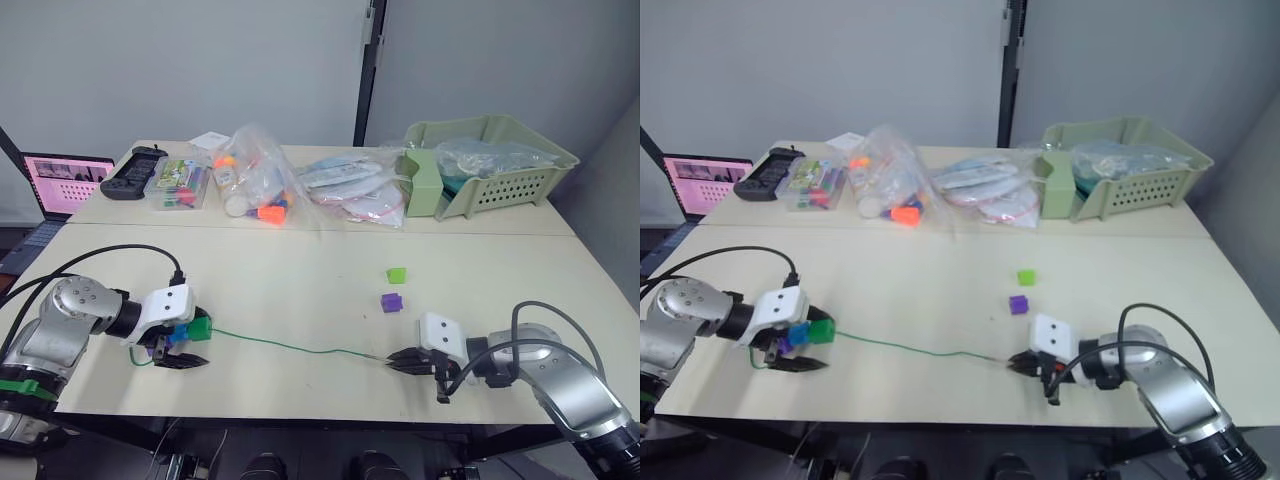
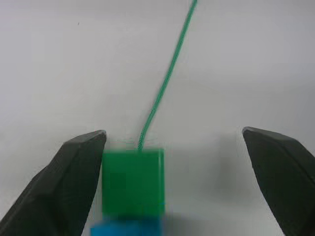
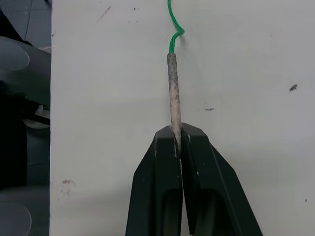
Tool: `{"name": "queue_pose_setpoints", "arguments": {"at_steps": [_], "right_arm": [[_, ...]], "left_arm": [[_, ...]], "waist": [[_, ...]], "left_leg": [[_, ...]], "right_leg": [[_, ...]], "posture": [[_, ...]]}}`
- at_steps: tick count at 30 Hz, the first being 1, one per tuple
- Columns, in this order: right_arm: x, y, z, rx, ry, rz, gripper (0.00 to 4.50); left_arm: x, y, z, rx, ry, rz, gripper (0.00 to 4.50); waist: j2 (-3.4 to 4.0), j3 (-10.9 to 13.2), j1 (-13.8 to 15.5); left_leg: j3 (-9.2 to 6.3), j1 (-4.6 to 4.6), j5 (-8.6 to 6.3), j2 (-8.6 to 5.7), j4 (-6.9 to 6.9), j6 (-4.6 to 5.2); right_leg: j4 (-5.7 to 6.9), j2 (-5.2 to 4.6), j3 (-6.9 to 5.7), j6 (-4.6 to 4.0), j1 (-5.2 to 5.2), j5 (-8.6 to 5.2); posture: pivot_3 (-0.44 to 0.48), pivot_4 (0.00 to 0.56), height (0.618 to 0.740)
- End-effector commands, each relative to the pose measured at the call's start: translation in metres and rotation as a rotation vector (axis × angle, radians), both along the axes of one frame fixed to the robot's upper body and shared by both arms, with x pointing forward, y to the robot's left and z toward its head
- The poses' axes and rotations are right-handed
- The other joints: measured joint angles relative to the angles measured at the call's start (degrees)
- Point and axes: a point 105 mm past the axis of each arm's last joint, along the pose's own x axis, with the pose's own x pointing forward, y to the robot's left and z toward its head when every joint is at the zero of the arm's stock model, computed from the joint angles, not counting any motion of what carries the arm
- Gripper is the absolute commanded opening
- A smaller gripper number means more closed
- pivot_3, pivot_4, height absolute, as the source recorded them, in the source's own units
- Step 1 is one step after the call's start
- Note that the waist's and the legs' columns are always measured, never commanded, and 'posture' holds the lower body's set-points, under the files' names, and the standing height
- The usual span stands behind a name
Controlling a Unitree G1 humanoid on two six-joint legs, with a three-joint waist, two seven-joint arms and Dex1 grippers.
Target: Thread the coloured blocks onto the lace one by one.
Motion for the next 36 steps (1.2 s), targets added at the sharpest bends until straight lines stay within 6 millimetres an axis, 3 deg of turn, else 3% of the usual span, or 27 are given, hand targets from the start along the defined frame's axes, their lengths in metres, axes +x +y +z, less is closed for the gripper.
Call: {"name": "queue_pose_setpoints", "arguments": {"at_steps": [1, 5, 8, 10, 14, 18, 26, 27, 29, 32, 36], "right_arm": [[-0.001, 0.013, 0.010, 0.024, -0.035, 0.037, 0.00], [0.000, 0.019, 0.009, 0.026, -0.030, 0.041, 0.00], [0.002, 0.023, 0.004, 0.003, -0.019, 0.036, 0.00], [0.004, 0.024, 0.002, -0.005, -0.012, 0.027, 0.00], [0.008, 0.025, 0.003, -0.005, -0.016, 0.017, 0.00], [0.007, 0.025, 0.002, -0.005, -0.011, 0.012, 0.00], [0.005, 0.024, 0.001, -0.008, -0.003, 0.003, 0.00], [0.005, 0.024, 0.001, -0.007, -0.002, 0.003, 0.00], [0.005, 0.024, 0.001, -0.007, -0.003, 0.002, 0.00], [0.006, 0.024, 0.001, -0.007, -0.003, 0.001, 0.00], [0.005, 0.024, 0.001, -0.008, -0.002, 0.002, 0.00]], "left_arm": [[-0.002, -0.053, 0.022, -0.137, -0.035, -0.101, 4.48], [-0.007, -0.098, 0.013, -0.201, -0.034, -0.162, 4.48], [-0.007, -0.153, -0.004, -0.246, -0.063, -0.237, 4.48], [-0.008, -0.174, -0.010, -0.254, -0.079, -0.269, 4.48], [-0.014, -0.189, -0.017, -0.246, -0.072, -0.319, 4.48], [-0.012, -0.186, -0.020, -0.227, -0.068, -0.310, 4.48], [-0.009, -0.185, -0.015, -0.246, -0.072, -0.294, 2.00], [-0.009, -0.185, -0.015, -0.247, -0.073, -0.293, 1.45], [-0.009, -0.185, -0.015, -0.247, -0.072, -0.291, 1.03], [-0.009, -0.186, -0.016, -0.248, -0.070, -0.290, 0.03], [-0.009, -0.186, -0.015, -0.250, -0.071, -0.290, 0.03]], "waist": [[0.00, 0.0, 0.3], [0.00, 0.0, 0.6], [-0.01, 0.0, 0.6], [-0.03, 0.0, 0.6], [-0.03, 0.0, 0.3], [-0.03, 0.0, 0.4], [-0.03, 0.0, 0.6], [-0.03, 0.0, 0.6], [-0.03, 0.0, 0.6], [-0.03, 0.0, 0.6], [-0.02, 0.0, 0.6]], "left_leg": [[0.01, -0.01, 0.00, -0.01, 0.03, 0.00], [-0.01, -0.02, 0.00, -0.04, 0.07, 0.00], [-0.03, -0.01, 0.00, -0.06, 0.10, 0.00], [-0.05, -0.07, 0.00, -0.07, 0.24, 0.00], [-0.08, -0.09, -0.01, -0.07, 0.33, 0.01], [-0.10, -0.07, -0.01, -0.06, 0.33, 0.01], [-0.09, -0.10, -0.01, -0.10, 0.39, 0.01], [-0.10, -0.09, -0.01, -0.09, 0.39, 0.01], [-0.10, -0.09, -0.01, -0.09, 0.38, 0.01], [-0.09, -0.09, -0.01, -0.09, 0.38, 0.01], [-0.10, -0.09, -0.01, -0.10, 0.38, 0.01]], "right_leg": [[-0.01, 0.00, 0.01, 0.01, 0.00, 0.00], [-0.02, -0.01, 0.02, 0.05, 0.05, 0.00], [0.04, 0.00, 0.03, 0.04, 0.05, 0.01], [0.09, 0.00, 0.01, 0.04, 0.06, 0.01], [0.14, 0.03, 0.02, 0.04, 0.05, 0.02], [0.18, 0.04, 0.01, 0.05, 0.05, 0.02], [0.15, 0.00, 0.01, 0.06, 0.08, 0.02], [0.16, 0.00, 0.01, 0.06, 0.08, 0.02], [0.16, 0.01, 0.01, 0.06, 0.08, 0.02], [0.16, 0.00, 0.01, 0.06, 0.08, 0.02], [0.16, 0.00, 0.01, 0.06, 0.08, 0.01]], "posture": [[0.000, 0.150, 0.740], [0.000, 0.150, 0.740], [0.000, 0.150, 0.740], [0.000, 0.150, 0.740], [0.000, 0.150, 0.740], [0.000, 0.150, 0.740], [0.000, 0.150, 0.740], [0.000, 0.150, 0.740], [0.000, 0.150, 0.740], [0.000, 0.150, 0.740], [0.000, 0.150, 0.740]]}}
